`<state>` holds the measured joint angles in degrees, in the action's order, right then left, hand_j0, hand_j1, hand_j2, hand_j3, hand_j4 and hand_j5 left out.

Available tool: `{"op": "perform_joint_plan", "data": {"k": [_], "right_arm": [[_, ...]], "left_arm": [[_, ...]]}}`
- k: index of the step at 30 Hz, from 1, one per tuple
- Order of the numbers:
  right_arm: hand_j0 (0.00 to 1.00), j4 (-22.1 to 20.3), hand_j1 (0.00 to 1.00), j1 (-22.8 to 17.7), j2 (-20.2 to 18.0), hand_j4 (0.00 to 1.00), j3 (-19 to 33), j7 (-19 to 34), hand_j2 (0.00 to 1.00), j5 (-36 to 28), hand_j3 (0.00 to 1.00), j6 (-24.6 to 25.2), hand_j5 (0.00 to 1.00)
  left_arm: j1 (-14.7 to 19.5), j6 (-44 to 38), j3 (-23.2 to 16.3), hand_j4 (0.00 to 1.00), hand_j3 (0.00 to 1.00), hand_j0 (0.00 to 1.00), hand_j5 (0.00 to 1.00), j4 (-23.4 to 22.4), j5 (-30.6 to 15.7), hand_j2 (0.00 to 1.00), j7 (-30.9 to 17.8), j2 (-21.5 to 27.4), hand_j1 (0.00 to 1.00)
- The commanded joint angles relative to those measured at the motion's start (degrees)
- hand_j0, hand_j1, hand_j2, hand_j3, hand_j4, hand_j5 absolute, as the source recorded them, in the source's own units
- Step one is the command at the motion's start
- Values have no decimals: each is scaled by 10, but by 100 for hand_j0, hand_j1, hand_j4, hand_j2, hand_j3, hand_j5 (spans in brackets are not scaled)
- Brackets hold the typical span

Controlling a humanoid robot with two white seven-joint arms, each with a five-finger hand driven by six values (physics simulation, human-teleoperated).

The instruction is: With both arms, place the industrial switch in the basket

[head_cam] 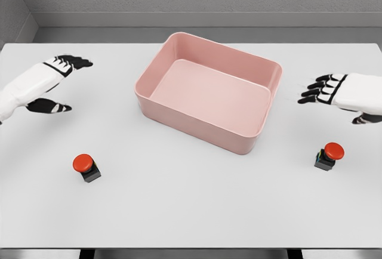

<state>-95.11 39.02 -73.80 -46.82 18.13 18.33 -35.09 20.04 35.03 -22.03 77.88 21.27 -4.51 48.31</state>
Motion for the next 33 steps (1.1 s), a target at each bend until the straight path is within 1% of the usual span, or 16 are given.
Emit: {"op": "perform_joint_plan", "data": {"k": [1,4,7,9,10,16,21,24,27,29,32,33], "right_arm": [[100,8,100,-1,-16,100,-15,-1,100,-3,100,1,100],[100,8,100,-3,-23,100,-34,-2,100,-3,100,1,100],[100,7,100,-4,-32,100,-49,-2,100,-3,100,1,100],[100,6,100,-4,-35,100,-59,-3,100,-3,100,1,100],[100,5,100,-4,-36,100,-61,-4,100,-3,100,1,100],[100,6,100,-8,-42,100,-78,-3,100,-3,100,1,100],[100,4,100,-9,-40,100,-91,-2,100,-6,100,1,100],[100,1,100,-8,-35,100,-91,-3,100,-7,100,1,100],[100,0,100,-10,-25,100,-96,-3,100,-6,100,1,100],[100,1,100,-11,-20,100,-98,-3,100,-6,100,1,100],[100,0,100,-11,-17,100,-103,-2,100,-5,100,1,100],[100,0,100,-11,-16,100,-103,-2,100,-5,100,1,100]], "left_arm": [[0,0,3,100,100,100,100,14,-5,100,0,10,100],[-4,0,8,100,100,100,100,14,-8,100,0,28,100],[-20,0,13,100,100,100,100,13,-11,100,0,43,100],[-47,0,43,100,100,100,100,15,-11,100,0,46,100],[-50,0,46,100,100,100,100,22,-11,100,0,49,100],[-71,0,51,100,100,100,100,29,-11,100,0,53,100],[-99,0,69,100,100,100,100,47,-13,100,1,72,100],[-126,0,96,100,100,100,100,61,-12,100,1,74,100],[-133,0,96,100,100,100,100,61,-12,100,1,78,100],[-141,0,96,100,100,100,100,74,-12,100,1,82,100],[-142,0,96,100,100,100,100,80,-12,100,1,85,100],[-150,0,96,100,100,100,100,86,-12,100,0,86,100]]}}
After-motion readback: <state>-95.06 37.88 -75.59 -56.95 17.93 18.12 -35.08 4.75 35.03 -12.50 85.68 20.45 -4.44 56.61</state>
